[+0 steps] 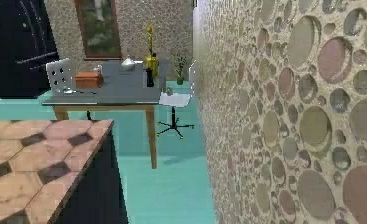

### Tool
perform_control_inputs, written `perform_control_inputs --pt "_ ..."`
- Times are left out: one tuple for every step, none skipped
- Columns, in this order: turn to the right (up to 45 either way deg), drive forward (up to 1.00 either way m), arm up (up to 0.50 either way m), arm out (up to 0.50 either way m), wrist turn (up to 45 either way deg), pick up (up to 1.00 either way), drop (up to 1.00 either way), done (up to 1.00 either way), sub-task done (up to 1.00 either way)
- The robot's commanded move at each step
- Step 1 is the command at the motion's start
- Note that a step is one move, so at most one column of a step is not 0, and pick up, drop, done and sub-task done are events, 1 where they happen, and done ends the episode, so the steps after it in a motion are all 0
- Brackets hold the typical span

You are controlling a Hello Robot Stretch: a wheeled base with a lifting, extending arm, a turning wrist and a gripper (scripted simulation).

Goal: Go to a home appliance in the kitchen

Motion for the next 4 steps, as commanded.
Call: perform_control_inputs --pt "0.0 1.0 0.0 0.0 0.0 0.0 0.0 0.0 0.0" --pt "-45.0 0.0 0.0 0.0 0.0 0.0 0.0 0.0 0.0" --pt "0.0 0.45 0.0 0.0 0.0 0.0 0.0 0.0 0.0" --pt "-42.0 0.0 0.0 0.0 0.0 0.0 0.0 0.0 0.0"
